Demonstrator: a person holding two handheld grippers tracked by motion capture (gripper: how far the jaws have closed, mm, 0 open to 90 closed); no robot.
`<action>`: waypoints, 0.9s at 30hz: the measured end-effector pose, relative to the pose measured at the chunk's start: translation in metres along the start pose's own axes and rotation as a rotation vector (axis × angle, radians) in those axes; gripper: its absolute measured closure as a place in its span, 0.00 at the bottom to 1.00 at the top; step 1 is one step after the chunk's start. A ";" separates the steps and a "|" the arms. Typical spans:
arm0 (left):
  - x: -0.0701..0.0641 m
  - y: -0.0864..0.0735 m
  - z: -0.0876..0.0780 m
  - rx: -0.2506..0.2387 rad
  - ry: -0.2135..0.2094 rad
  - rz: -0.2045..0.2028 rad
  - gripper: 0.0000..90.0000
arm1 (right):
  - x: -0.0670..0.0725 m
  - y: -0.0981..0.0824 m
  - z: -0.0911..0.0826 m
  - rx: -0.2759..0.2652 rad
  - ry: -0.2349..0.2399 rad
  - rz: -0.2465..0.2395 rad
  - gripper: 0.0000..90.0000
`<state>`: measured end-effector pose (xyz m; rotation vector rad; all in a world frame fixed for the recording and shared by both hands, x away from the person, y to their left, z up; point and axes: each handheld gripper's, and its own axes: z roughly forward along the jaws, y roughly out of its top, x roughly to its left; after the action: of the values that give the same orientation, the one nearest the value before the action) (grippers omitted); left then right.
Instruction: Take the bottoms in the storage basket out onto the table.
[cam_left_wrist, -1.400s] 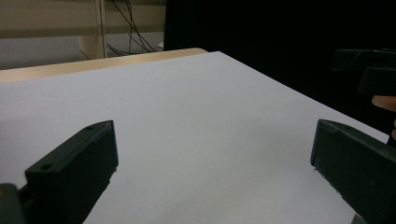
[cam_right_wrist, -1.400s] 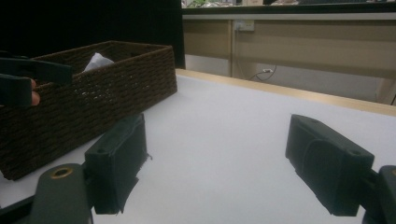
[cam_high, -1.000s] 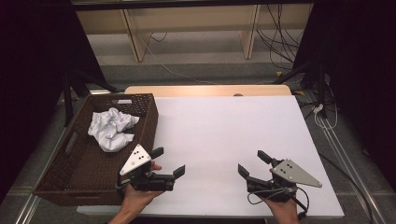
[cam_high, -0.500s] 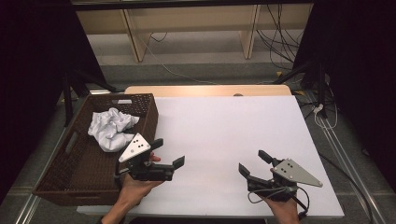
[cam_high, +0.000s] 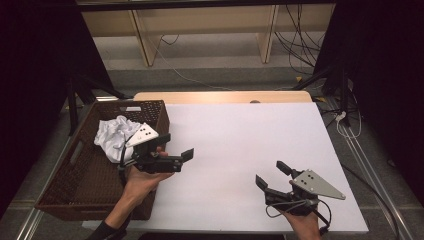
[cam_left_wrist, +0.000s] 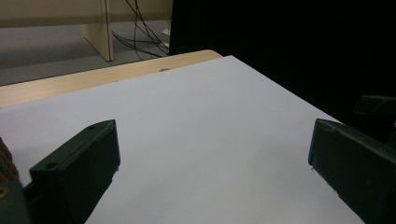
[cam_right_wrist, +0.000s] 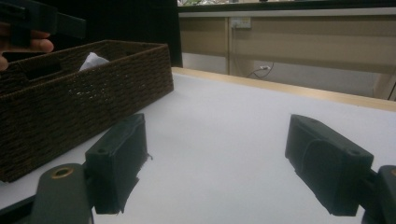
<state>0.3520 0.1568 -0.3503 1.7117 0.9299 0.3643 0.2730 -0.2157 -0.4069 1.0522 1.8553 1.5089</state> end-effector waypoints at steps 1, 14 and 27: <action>0.001 0.001 0.001 -0.001 0.007 0.000 0.02 | 0.000 0.000 0.000 0.000 0.000 0.000 0.24; 0.038 0.026 0.003 0.086 0.120 -0.013 0.04 | 0.000 -0.001 0.001 0.007 0.001 0.001 0.24; 0.071 0.033 -0.001 0.147 0.182 -0.030 0.04 | 0.000 -0.001 0.002 0.011 0.005 -0.003 0.24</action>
<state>0.4107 0.2067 -0.3346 1.8178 1.1374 0.4470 0.2741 -0.2150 -0.4081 1.0514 1.8698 1.5022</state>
